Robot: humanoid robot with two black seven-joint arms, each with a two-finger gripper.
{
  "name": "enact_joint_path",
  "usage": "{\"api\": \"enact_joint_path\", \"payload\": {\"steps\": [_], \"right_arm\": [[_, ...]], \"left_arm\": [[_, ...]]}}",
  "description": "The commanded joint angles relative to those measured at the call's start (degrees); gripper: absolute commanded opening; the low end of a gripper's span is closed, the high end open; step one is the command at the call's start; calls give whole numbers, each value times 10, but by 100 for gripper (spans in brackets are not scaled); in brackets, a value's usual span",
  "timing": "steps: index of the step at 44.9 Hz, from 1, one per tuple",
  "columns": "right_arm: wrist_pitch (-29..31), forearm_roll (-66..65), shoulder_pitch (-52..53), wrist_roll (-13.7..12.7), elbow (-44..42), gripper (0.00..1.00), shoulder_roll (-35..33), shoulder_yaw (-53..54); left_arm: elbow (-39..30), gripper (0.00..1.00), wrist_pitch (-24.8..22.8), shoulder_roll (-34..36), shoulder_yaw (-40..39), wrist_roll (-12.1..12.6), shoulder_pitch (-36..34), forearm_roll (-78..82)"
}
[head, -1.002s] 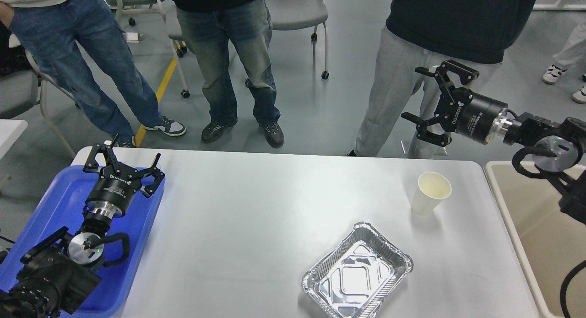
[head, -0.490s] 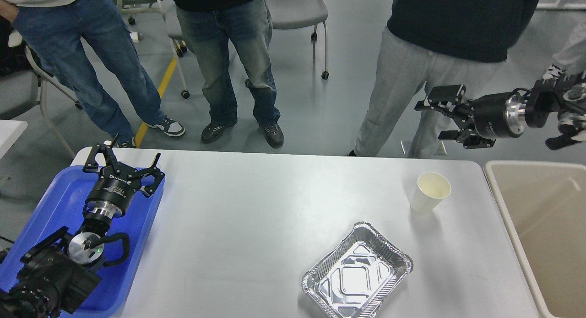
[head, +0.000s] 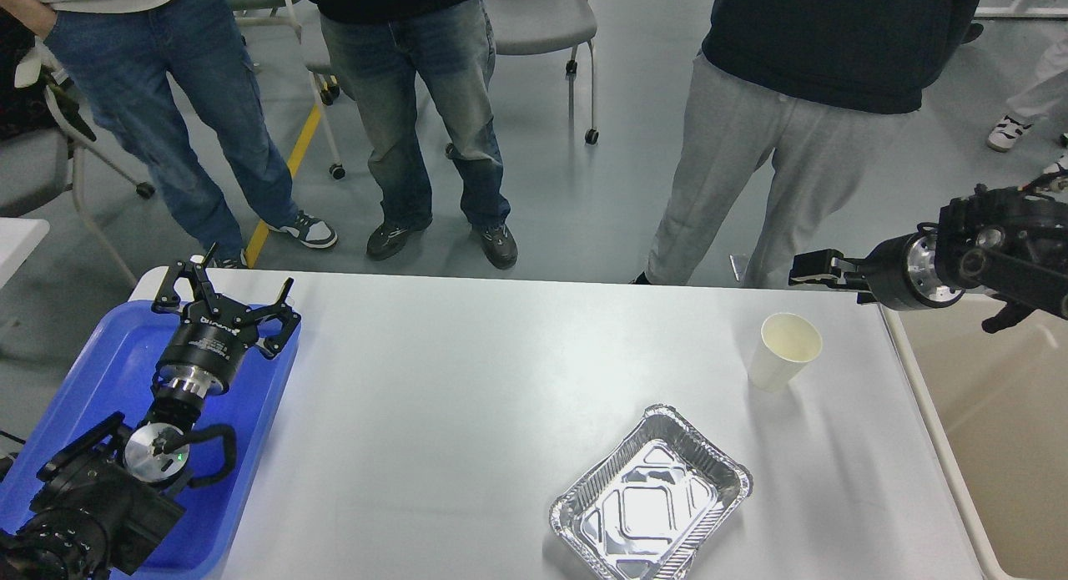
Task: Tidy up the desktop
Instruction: 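Lower the right gripper onto the white paper cup and close it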
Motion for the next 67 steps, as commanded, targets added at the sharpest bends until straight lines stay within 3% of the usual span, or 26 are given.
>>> {"api": "enact_joint_path", "payload": {"steps": [1,22,50,63,65,67], "right_arm": [[-57,-31,-30,1,0,100,25,-44],[-153,-32,-105,2,-45,100,66,-42],[-219,-23,-147,4,-76,97,93,-35],[-226,-23,-161,22,-88,76,104,-36],[-226,-23,-163,25,-89,66,104,-36],[-226,-23,-163,26,-91,47,104,-36]], "left_arm": [[0,100,0,0,0,0,0,0],[0,100,0,0,0,0,0,0],[0,100,0,0,0,0,0,0],[0,100,0,0,0,0,0,0],[0,100,0,0,0,0,0,0],[0,100,0,0,0,0,0,0]]}}
